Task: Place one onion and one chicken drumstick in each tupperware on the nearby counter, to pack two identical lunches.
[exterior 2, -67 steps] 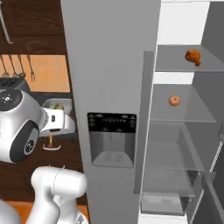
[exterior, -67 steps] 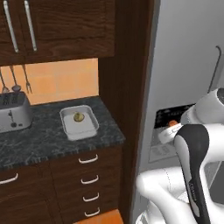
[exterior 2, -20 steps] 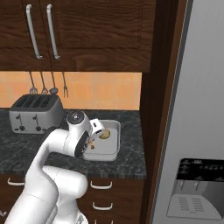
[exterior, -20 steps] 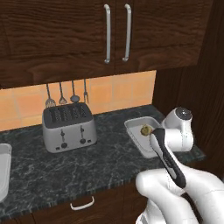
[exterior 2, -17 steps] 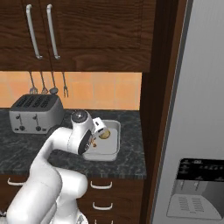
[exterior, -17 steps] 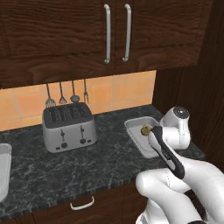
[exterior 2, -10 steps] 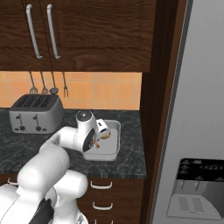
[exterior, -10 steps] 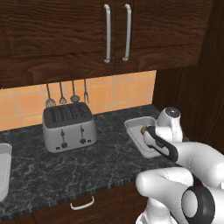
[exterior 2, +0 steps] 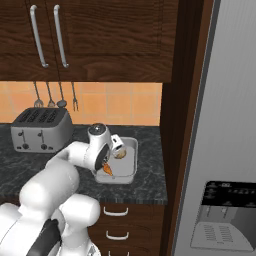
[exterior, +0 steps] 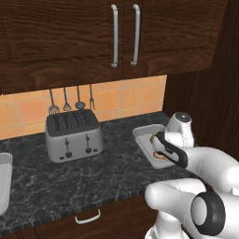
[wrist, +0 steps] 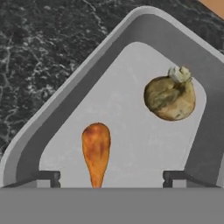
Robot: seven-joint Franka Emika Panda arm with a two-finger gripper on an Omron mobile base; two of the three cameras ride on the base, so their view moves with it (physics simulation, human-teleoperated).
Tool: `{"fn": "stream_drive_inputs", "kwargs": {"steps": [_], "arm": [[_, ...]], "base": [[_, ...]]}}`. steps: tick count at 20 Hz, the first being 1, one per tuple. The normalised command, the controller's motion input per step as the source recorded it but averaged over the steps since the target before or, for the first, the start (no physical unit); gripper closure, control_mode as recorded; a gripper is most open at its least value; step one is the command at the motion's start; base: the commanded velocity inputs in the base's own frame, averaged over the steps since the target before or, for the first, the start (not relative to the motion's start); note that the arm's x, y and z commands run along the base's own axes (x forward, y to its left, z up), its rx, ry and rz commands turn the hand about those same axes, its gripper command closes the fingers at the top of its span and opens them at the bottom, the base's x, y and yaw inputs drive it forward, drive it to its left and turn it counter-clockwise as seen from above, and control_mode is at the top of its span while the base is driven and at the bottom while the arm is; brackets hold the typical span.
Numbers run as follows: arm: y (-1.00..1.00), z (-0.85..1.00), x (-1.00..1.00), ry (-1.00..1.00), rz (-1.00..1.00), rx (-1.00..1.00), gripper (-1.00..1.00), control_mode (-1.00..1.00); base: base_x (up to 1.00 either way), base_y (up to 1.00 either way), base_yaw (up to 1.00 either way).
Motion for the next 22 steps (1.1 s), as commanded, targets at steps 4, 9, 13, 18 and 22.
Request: {"fn": "stream_drive_inputs", "kwargs": {"steps": [4, 9, 13, 18, 22], "arm": [[0.12, 0.72, -0.65, -0.24, 0.0, 0.0, -1.0, -1.0], [0.28, 0.62, -0.81, -0.23, -0.09, 0.03, -1.0, -1.0], [0.19, 0.66, -0.84, -0.15, -0.2, 0.2, -1.0, -1.0], [0.13, 0.35, -0.8, -0.04, -0.25, 0.19, -1.0, -1.0], [0.26, -0.14, -0.48, 0.0, -0.11, 0.0, -1.0, -1.0]], "base": [[0.0, 0.0, 0.0], [0.0, 0.0, 0.0], [0.0, 0.0, 0.0], [0.0, 0.0, 0.0], [0.0, 0.0, 0.0]]}}
